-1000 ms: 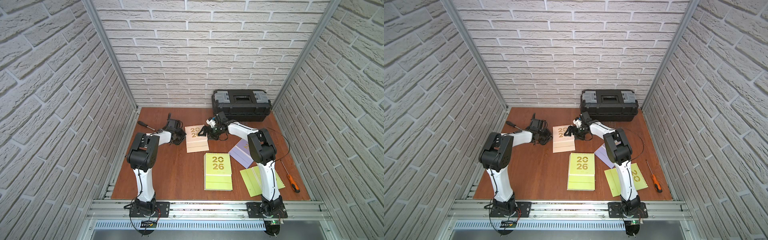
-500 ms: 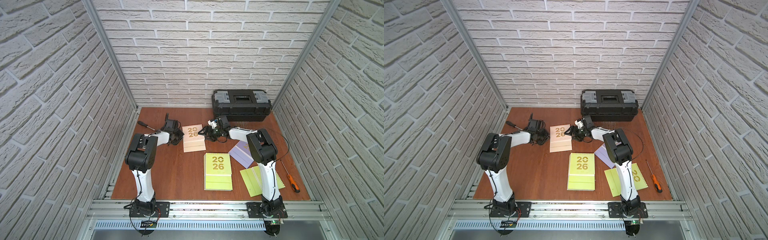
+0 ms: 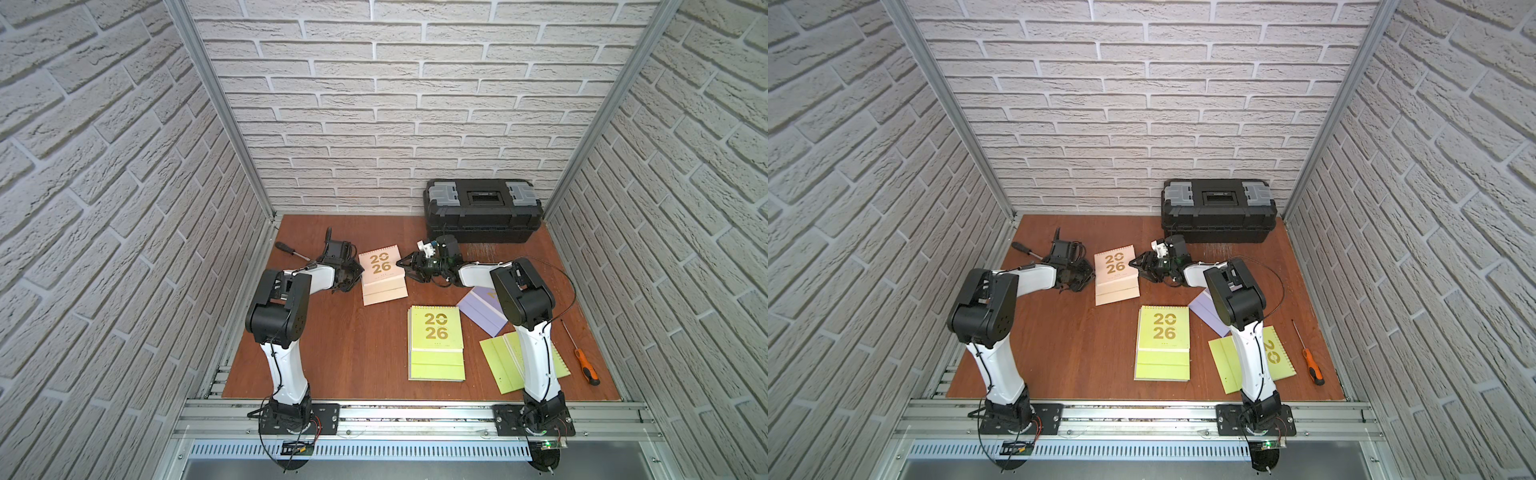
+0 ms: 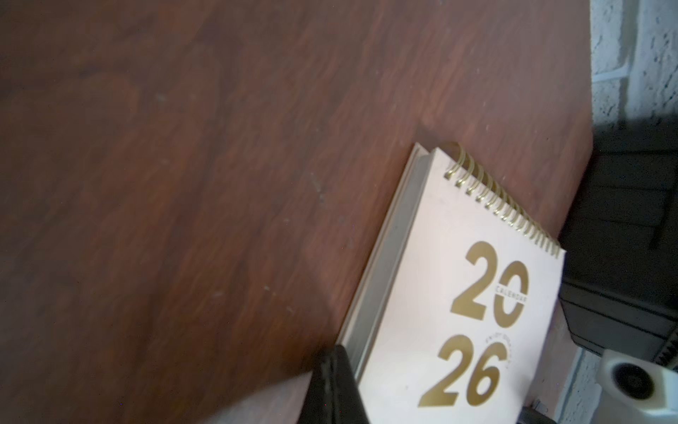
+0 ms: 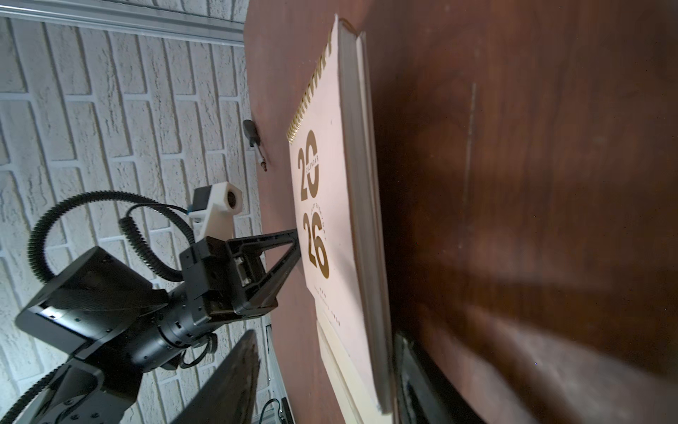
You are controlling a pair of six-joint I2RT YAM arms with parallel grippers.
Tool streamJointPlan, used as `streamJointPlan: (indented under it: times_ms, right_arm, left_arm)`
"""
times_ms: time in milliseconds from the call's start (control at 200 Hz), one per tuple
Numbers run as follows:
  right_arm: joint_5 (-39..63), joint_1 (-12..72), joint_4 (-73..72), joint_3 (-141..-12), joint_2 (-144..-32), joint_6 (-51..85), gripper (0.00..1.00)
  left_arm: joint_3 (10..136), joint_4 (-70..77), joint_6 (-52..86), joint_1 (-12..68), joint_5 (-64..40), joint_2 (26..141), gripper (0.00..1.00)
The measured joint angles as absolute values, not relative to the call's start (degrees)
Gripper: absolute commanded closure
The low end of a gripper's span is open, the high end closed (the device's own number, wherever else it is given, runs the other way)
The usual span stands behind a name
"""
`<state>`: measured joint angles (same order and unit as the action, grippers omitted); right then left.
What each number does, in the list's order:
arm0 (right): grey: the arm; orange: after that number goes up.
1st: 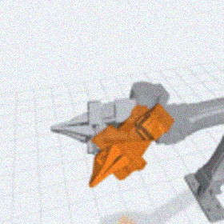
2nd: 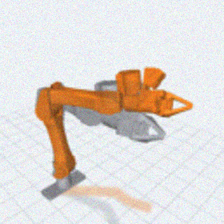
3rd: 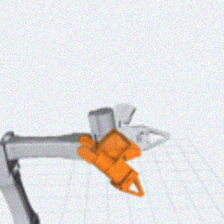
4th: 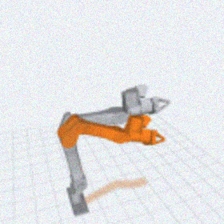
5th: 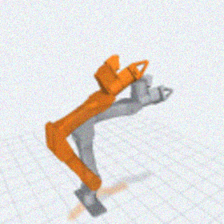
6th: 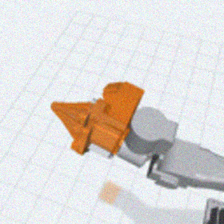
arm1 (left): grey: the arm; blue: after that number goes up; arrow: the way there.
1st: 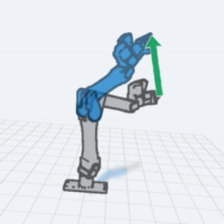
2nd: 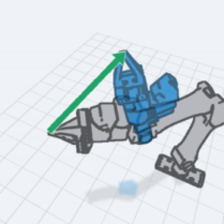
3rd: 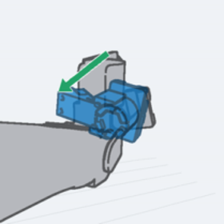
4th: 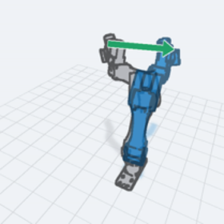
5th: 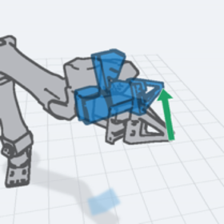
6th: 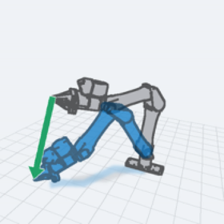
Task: Stack the calendars
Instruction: Pick up the calendar at the center of the board.
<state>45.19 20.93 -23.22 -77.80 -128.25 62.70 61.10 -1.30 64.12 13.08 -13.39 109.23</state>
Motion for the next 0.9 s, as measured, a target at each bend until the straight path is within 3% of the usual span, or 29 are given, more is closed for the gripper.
streamJointPlan:
  times_ms: [315, 900]
  right_arm:
    - [47.57, 23.33, -29.74, -77.76, -128.25, 65.54, 0.52]
    - [42.19, 23.35, -16.32, -77.76, -125.08, 56.18, 0.77]
  left_arm:
    - [60.34, -1.32, 64.05, 13.43, -16.47, 109.01, 1.0]
    - [59.48, -2.26, 63.64, 13.43, -17.96, 108.18, 1.0]
